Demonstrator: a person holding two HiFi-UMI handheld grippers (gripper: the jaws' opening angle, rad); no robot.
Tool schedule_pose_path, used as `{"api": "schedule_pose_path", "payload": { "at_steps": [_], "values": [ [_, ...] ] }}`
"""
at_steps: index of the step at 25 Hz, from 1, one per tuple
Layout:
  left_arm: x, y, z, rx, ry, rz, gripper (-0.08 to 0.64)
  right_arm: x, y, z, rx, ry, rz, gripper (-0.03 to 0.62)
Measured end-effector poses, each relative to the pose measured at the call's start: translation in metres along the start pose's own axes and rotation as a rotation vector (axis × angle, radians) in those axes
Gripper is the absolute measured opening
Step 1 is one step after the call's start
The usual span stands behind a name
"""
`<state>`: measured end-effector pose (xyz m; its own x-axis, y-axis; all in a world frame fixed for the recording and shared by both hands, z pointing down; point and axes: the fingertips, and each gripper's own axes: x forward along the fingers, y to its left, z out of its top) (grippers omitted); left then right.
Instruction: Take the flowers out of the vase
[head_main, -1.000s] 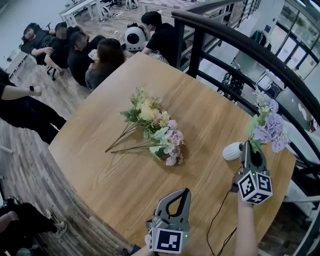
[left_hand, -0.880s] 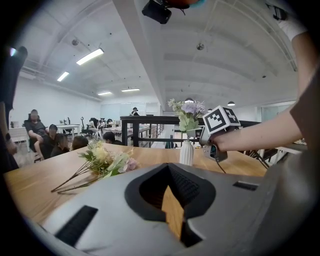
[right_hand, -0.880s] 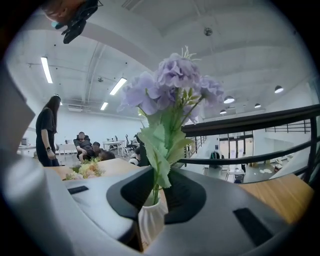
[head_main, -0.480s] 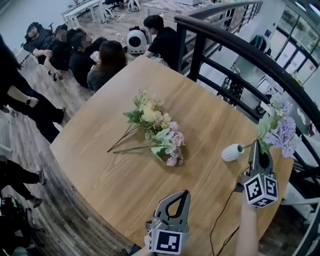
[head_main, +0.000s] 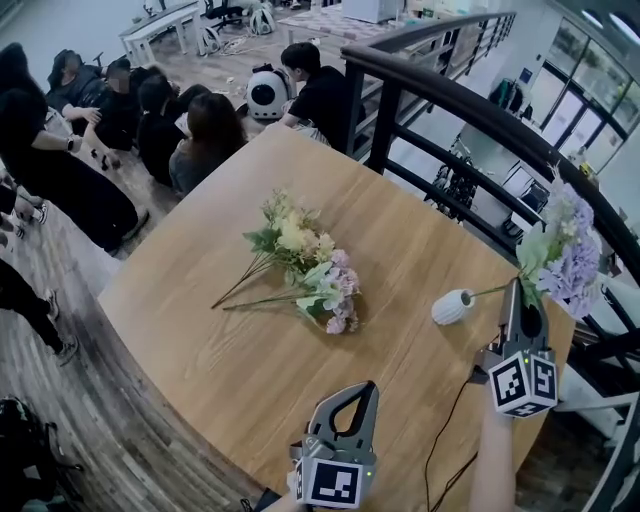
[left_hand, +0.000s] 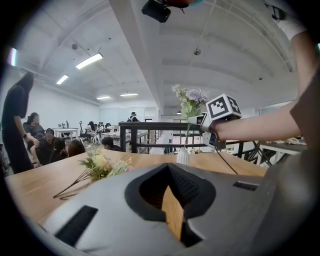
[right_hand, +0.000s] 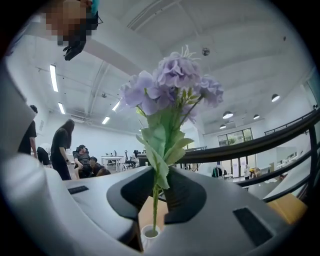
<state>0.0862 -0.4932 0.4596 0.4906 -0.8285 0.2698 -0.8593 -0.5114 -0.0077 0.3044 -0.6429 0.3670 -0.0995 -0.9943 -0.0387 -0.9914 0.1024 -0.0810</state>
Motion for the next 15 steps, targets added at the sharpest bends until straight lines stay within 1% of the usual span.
{"api": "schedule_pose_path", "payload": {
  "at_steps": [7,15],
  "values": [
    [-0.006,-0.007,0.016,0.009,-0.029,-0.011,0.015,-0.012,-0.002,0.027,0.002,-0.039,-0.014,0.078],
    [-0.011,-0.019,0.024,0.029,-0.054,-0.028,0.015,-0.041,-0.014,0.027,0.015,-0.033,-0.052,0.077]
  ]
}}
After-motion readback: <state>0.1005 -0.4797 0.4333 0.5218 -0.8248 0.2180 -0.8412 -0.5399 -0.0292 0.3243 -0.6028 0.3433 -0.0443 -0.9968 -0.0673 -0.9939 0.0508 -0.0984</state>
